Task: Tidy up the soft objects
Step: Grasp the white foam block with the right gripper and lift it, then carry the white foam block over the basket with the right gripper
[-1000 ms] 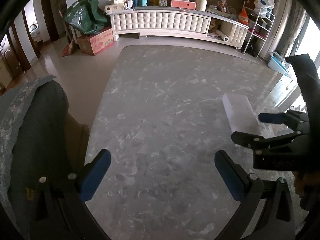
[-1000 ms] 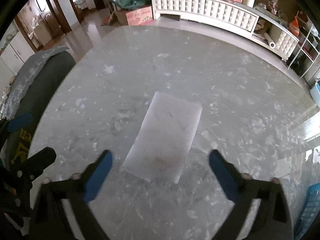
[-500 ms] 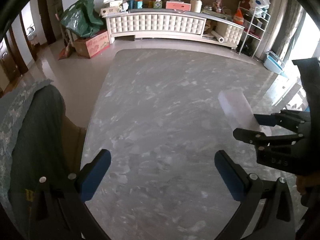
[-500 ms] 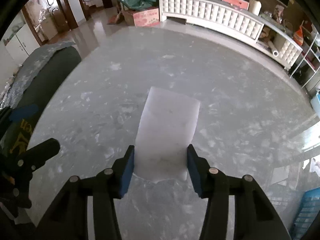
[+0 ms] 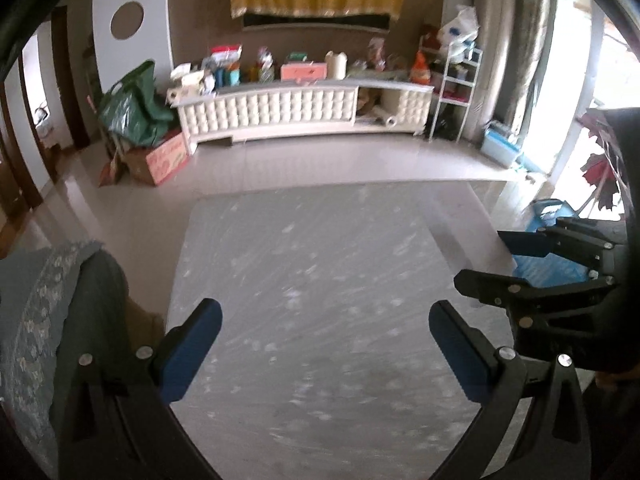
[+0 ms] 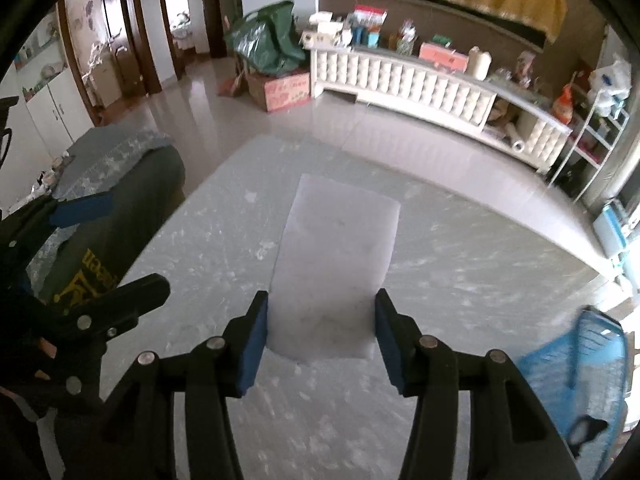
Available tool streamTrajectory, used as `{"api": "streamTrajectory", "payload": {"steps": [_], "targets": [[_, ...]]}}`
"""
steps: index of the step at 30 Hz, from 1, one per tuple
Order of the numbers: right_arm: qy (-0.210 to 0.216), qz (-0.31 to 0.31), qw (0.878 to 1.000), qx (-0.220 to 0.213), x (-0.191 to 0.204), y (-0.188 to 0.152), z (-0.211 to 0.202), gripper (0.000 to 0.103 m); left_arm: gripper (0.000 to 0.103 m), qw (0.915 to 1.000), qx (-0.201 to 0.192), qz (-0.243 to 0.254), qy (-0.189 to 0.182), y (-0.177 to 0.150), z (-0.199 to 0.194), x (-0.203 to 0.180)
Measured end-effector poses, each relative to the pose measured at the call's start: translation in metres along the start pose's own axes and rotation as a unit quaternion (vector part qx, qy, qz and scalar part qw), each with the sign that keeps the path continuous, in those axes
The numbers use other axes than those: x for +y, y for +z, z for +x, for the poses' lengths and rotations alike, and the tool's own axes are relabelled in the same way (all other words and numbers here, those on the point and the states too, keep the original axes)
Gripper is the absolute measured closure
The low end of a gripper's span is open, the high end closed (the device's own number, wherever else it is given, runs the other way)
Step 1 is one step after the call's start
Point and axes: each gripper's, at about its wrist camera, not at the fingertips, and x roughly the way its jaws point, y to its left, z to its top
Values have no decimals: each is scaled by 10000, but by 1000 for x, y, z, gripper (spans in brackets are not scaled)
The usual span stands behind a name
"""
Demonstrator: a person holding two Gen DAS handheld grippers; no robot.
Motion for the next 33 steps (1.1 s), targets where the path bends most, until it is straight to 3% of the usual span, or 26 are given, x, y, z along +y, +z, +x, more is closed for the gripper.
{"api": "streamTrajectory", "payload": {"steps": [5, 12, 25, 33], "targets": [[-196, 106, 9993, -287, -20, -19, -60, 54, 0, 9995, -253, 111, -132, 10, -33, -32], [-420, 338, 9971, -541, -60, -43, -112, 54, 0, 9978, -434, 402, -306, 18, -63, -91], [-826, 959, 9895, -705, -123, -99, -159, 54, 0, 9914, -359, 846, -936, 38, -57, -196], [-963, 1301, 9851, -575, -149, -112, -149, 54, 0, 9875, -145, 1069, -1150, 44, -28, -242]]}}
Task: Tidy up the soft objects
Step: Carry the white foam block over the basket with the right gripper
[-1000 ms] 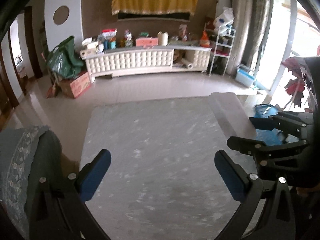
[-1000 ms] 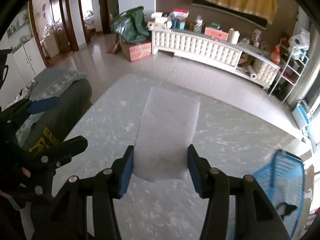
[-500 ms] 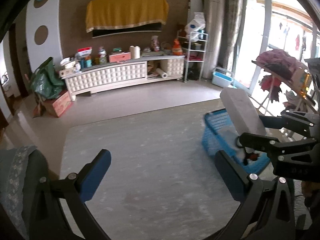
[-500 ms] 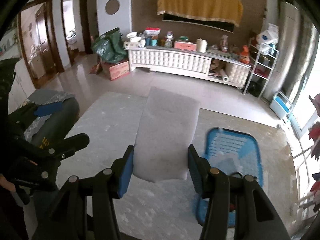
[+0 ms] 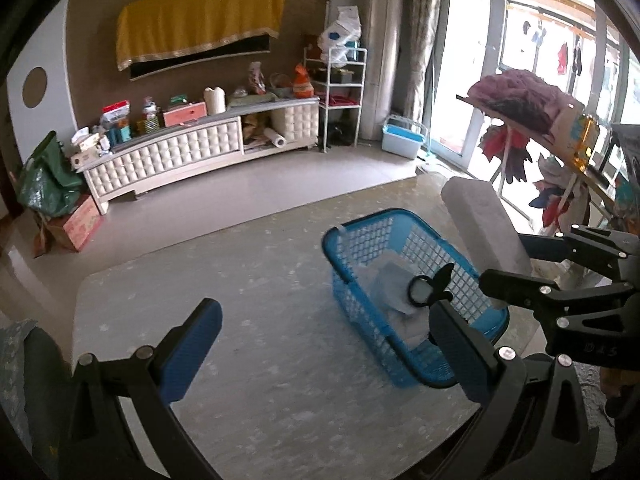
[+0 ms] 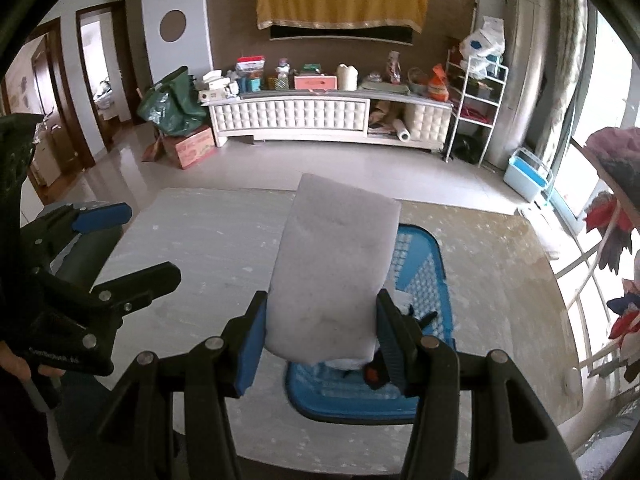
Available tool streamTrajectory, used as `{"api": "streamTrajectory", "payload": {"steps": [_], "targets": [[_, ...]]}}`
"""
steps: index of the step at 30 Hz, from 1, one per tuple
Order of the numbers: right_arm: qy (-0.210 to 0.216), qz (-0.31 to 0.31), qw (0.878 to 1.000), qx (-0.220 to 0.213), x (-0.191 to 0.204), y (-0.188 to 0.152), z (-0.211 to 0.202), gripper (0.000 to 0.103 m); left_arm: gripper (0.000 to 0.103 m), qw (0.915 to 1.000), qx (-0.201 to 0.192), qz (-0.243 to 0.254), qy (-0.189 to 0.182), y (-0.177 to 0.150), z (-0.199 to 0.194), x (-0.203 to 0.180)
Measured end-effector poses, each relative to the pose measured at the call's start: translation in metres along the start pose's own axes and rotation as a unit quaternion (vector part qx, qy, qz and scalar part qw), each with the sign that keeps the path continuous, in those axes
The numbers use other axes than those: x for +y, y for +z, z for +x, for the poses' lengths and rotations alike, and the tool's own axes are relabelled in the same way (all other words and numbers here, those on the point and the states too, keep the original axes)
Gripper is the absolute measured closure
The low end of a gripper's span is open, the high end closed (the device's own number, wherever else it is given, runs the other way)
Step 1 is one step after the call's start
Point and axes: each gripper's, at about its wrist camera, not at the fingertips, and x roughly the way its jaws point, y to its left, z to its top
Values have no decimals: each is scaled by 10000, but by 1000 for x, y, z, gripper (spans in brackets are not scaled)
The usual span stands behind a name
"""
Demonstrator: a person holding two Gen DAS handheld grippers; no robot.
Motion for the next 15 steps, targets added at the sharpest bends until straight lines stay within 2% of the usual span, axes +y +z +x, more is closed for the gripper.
{"api": "streamTrajectory", "payload": {"steps": [6, 15], "targets": [[17, 184, 9995, 259, -16, -8, 21, 53, 0, 9994, 318, 145, -6, 1, 41, -12], [83, 369, 9966, 730, -30, -18, 65, 53, 0, 9970, 761, 100, -85, -4, 100, -5]]}}
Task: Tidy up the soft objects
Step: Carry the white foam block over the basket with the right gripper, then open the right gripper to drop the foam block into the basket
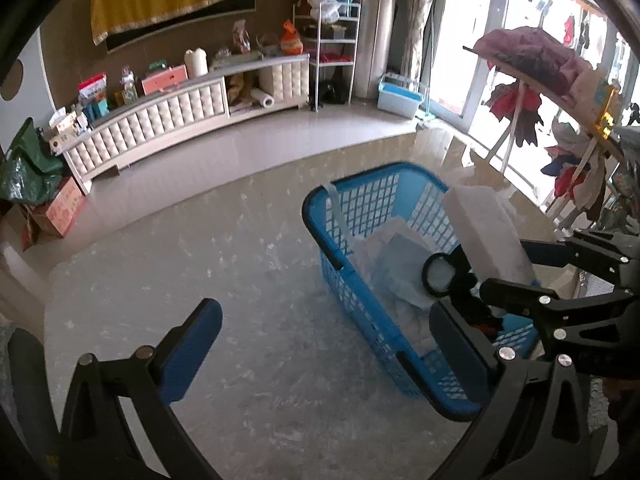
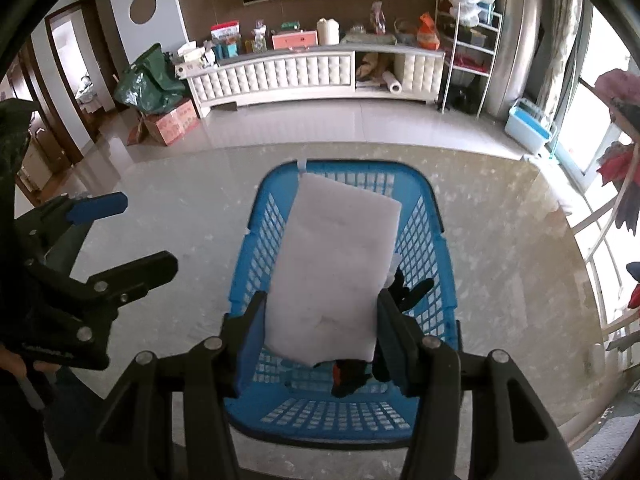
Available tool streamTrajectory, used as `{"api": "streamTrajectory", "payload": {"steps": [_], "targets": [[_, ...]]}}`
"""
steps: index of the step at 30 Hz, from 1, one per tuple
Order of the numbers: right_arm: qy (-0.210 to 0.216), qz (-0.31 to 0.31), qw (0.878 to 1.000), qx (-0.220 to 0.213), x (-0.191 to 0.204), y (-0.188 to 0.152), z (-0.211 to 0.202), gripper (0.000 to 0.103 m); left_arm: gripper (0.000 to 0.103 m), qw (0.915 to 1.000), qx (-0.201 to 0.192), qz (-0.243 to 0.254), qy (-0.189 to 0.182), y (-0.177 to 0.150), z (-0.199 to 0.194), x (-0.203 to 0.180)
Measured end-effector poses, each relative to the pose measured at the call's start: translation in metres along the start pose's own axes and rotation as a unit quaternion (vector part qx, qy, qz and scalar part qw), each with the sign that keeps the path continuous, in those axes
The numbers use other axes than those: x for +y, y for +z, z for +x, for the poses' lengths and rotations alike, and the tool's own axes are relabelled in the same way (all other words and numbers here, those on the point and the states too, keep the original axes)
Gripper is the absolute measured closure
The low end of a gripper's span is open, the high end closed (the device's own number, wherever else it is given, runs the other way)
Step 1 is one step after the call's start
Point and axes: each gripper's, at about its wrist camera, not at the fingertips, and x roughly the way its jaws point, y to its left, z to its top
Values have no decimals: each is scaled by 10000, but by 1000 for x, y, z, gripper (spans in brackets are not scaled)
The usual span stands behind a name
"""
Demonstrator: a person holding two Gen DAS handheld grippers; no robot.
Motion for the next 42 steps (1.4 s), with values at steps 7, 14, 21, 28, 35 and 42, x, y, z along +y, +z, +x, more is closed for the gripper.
{"api": "streamTrajectory", "payload": {"steps": [7, 14, 21, 28, 35, 42], "targets": [[-39, 133, 9993, 347, -12, 1, 33, 52, 0, 9998, 197, 29, -91, 3, 31, 1], [-109, 199, 9973, 700, -20, 0, 55, 52, 0, 9993, 317, 3, -187, 8, 48, 2], [-235, 147, 9966, 781, -21, 0, 56, 47, 0, 9991, 346, 59, -232, 8, 50, 1], [-253, 96, 9969, 744, -18, -5, 49, 23, 0, 9993, 252, 103, -246, 3, 38, 2], [-237, 121, 9982, 543, -16, -10, 24, 2, 0, 9995, 87, 7, -301, -7, 13, 3], [-159, 196, 9994, 229, -11, -19, -12, 0, 0, 9992, -181, -125, -325, -26, -27, -3]]}}
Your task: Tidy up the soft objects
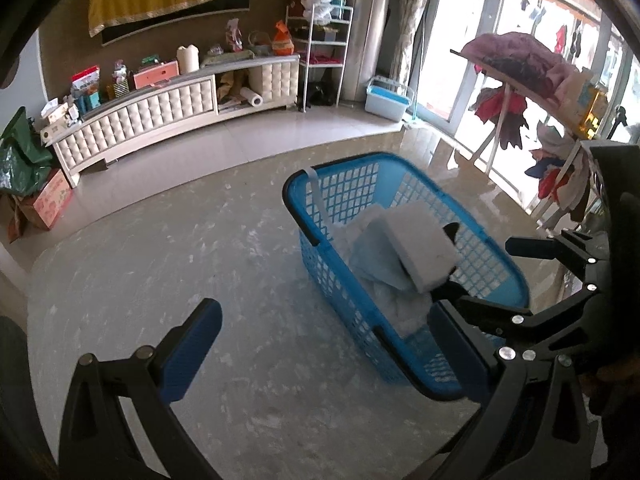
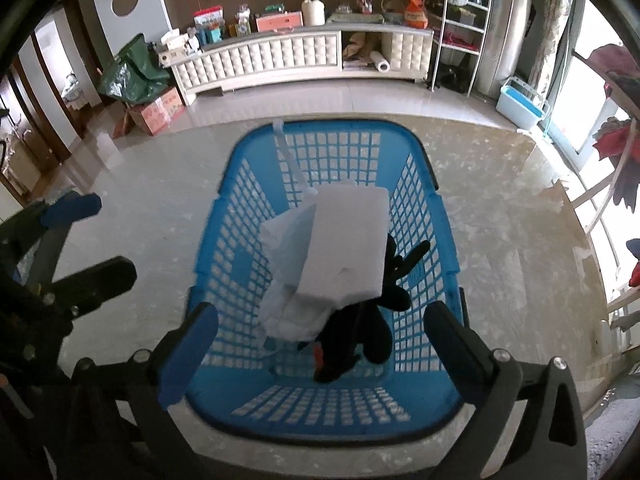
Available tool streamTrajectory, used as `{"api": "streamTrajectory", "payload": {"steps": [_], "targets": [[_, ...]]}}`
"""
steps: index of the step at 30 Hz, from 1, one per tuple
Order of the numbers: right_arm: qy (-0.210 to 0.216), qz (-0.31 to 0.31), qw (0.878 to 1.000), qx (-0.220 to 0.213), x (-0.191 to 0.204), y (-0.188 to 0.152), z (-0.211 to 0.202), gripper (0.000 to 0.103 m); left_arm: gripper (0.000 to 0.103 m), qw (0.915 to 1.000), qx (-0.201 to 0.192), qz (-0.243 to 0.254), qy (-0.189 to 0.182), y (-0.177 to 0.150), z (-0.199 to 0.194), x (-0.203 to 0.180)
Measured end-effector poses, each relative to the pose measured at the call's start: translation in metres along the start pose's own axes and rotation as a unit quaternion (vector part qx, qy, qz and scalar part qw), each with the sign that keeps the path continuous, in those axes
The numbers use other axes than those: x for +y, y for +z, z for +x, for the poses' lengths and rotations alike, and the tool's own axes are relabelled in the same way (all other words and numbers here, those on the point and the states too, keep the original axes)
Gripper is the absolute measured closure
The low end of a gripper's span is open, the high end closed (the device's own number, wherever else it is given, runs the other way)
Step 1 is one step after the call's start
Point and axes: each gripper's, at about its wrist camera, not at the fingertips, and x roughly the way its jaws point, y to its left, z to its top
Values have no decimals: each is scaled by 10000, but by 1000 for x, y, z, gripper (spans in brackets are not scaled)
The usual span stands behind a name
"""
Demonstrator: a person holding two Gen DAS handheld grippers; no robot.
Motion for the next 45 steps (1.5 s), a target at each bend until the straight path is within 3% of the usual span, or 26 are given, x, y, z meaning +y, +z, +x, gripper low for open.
{"api": "streamTrajectory", "payload": {"steps": [4, 6, 11, 18, 31, 45], "targets": [[9, 39, 9996, -292, 9, -4, -21, 0, 0, 9996, -242, -59, 120, -8, -31, -3], [-15, 30, 9989, -469, 17, -5, -31, 0, 0, 9983, -429, -50, 387, -13, -50, -4], [-266, -251, 9940, -1035, 41, -9, -64, 0, 0, 9934, -935, -194, 635, -21, -99, -4], [-85, -412, 9883, -1465, 67, -14, -93, 0, 0, 9872, -1301, -341, 854, -37, -145, 1], [218, -651, 9820, -1758, 98, -22, -107, 0, 0, 9827, -1414, -505, 1087, -59, -169, 15], [262, -644, 9818, -1768, 97, -21, -104, 0, 0, 9824, -1433, -534, 1069, -61, -173, 11]]}}
